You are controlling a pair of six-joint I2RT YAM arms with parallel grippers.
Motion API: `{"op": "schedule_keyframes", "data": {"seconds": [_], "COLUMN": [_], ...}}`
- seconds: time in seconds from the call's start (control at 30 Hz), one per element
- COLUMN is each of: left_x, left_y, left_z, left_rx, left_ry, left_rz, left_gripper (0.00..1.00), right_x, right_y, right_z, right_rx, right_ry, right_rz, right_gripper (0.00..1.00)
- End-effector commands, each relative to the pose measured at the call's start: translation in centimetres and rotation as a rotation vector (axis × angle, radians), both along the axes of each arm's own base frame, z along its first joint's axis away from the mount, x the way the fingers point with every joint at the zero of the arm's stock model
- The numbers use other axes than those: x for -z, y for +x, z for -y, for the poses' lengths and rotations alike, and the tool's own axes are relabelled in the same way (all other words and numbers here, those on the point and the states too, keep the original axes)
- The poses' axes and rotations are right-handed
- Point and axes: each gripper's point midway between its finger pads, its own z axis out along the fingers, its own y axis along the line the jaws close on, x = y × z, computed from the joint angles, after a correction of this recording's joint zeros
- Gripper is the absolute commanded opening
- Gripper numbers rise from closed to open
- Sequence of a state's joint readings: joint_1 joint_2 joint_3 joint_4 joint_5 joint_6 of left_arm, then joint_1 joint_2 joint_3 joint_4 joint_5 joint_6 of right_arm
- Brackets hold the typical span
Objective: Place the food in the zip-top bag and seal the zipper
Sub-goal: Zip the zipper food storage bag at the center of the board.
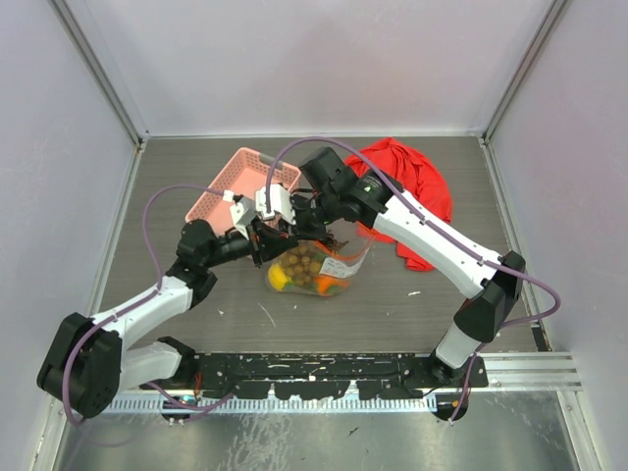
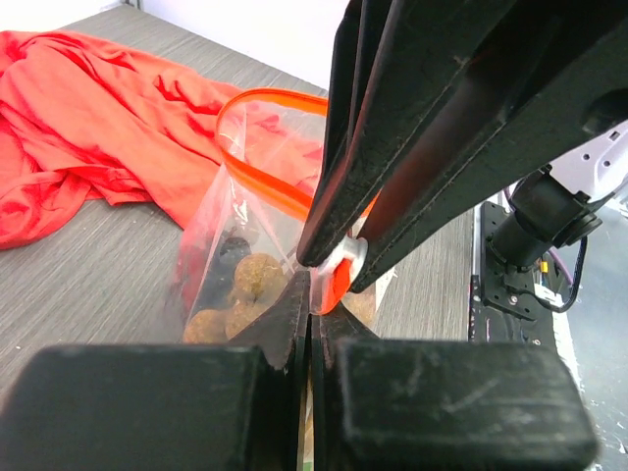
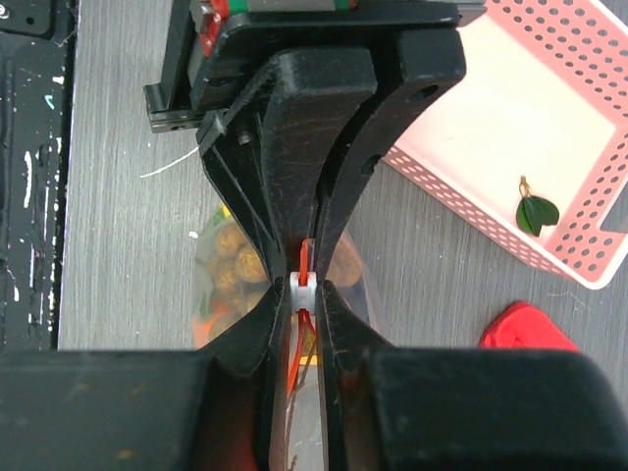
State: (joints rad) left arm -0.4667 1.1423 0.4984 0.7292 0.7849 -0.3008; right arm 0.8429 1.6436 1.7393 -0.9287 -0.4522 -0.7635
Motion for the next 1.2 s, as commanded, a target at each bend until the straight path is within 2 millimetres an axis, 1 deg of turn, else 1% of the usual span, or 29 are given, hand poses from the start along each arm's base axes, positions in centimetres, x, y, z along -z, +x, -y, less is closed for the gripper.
{"op": "schedule_keyframes", "data": {"seconds": [0.0, 0.1, 0.27, 0.4, 0.5, 0.6, 0.7, 0.83, 1.03, 1.17], "left_x": [-2.8, -2.9, -3.3, -3.3, -3.3, -3.1, -2.6, -2.2, -1.7, -1.9], "left_y": [0.2, 0.4, 0.3, 0.2, 0.3, 0.6, 0.9, 1.5, 2.1, 1.7], "left_z": [-0.4, -0.8, -1.1, -1.1, -1.4, -1.8, -2.2, -2.9, -3.8, -3.6], "left_rx": [-0.043, -0.074, -0.096, -0.094, -0.112, -0.148, -0.182, -0.238, -0.301, -0.272], "left_ry": [-0.067, -0.071, -0.076, -0.076, -0.078, -0.073, -0.067, -0.073, -0.089, -0.088], "left_rz": [0.115, 0.122, 0.133, 0.133, 0.133, 0.129, 0.120, 0.108, 0.088, 0.092], "left_gripper": [0.00, 0.00, 0.00, 0.00, 0.00, 0.00, 0.00, 0.00, 0.00, 0.00], "right_x": [-0.6, -0.5, -1.0, -1.3, -1.0, -0.6, -0.9, -1.6, -1.4, -1.4], "right_y": [0.6, 0.9, 0.7, 0.4, 0.5, 0.7, 0.9, 1.2, 1.7, 1.4], "right_z": [1.5, 2.6, 3.8, 3.4, 3.5, 4.2, 5.0, 6.6, 8.8, 8.7], "right_rx": [0.100, 0.152, 0.184, 0.179, 0.185, 0.206, 0.229, 0.275, 0.341, 0.326], "right_ry": [-0.041, -0.061, -0.063, -0.035, -0.049, -0.072, -0.071, -0.062, -0.071, -0.050], "right_rz": [0.016, 0.025, 0.042, 0.029, 0.024, 0.027, 0.029, 0.047, 0.051, 0.045], "right_gripper": [0.01, 0.02, 0.04, 0.04, 0.03, 0.03, 0.03, 0.03, 0.03, 0.02]}}
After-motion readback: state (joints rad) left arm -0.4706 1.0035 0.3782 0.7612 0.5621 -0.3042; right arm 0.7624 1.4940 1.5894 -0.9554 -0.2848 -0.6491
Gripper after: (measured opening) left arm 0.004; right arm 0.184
